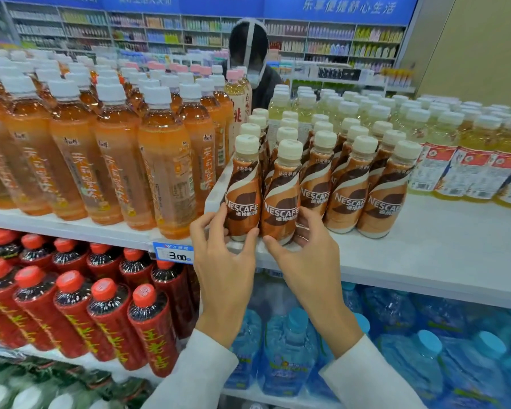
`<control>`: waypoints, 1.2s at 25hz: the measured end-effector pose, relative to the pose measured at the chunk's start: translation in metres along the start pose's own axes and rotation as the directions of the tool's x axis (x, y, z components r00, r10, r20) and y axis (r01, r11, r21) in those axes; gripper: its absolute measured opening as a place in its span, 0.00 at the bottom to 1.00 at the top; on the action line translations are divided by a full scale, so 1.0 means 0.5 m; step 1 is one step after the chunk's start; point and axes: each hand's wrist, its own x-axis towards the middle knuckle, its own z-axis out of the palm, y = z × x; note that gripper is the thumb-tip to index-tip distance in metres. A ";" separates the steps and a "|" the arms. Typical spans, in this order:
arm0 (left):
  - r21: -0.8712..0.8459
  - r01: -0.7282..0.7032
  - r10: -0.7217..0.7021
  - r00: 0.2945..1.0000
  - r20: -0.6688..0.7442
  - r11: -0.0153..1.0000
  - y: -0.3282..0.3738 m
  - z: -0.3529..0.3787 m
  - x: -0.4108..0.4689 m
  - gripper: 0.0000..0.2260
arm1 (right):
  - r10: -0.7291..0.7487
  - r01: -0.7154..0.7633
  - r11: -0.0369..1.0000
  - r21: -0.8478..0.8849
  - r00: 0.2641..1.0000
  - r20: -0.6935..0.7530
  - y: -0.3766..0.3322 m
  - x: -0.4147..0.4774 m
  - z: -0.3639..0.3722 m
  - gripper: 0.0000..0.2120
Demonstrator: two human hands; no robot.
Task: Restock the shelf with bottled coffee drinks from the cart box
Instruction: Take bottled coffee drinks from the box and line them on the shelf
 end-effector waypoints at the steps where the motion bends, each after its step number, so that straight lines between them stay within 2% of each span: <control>1: 0.001 0.007 -0.007 1.000 0.005 1.000 0.001 0.000 0.000 0.29 | -0.001 0.001 1.000 -0.007 1.000 -0.004 0.000 0.000 0.003 0.32; 12: 0.029 0.058 -0.059 0.998 0.025 0.998 0.016 -0.002 -0.007 0.29 | -0.005 0.007 0.997 -0.076 1.000 0.026 0.007 -0.003 0.010 0.34; 18: 0.079 0.078 -0.081 0.996 0.039 0.994 0.016 -0.003 -0.024 0.27 | -0.004 0.021 0.993 -0.117 0.990 0.143 0.010 -0.019 -0.012 0.35; 21: 0.101 0.091 -0.096 0.994 0.043 0.991 0.012 -0.027 -0.061 0.24 | -0.029 0.041 0.998 -0.054 0.979 0.200 0.001 -0.062 -0.050 0.32; 26: 0.222 0.241 -0.238 0.970 -0.041 0.945 -0.010 -0.124 -0.204 0.20 | -0.043 -0.007 0.991 0.136 0.931 0.362 0.007 -0.168 -0.087 0.23; 30: 0.335 0.461 -0.448 0.886 -0.122 0.822 -0.058 -0.255 -0.354 0.17 | -0.048 -0.043 0.987 0.156 0.843 0.535 0.036 -0.282 -0.040 0.20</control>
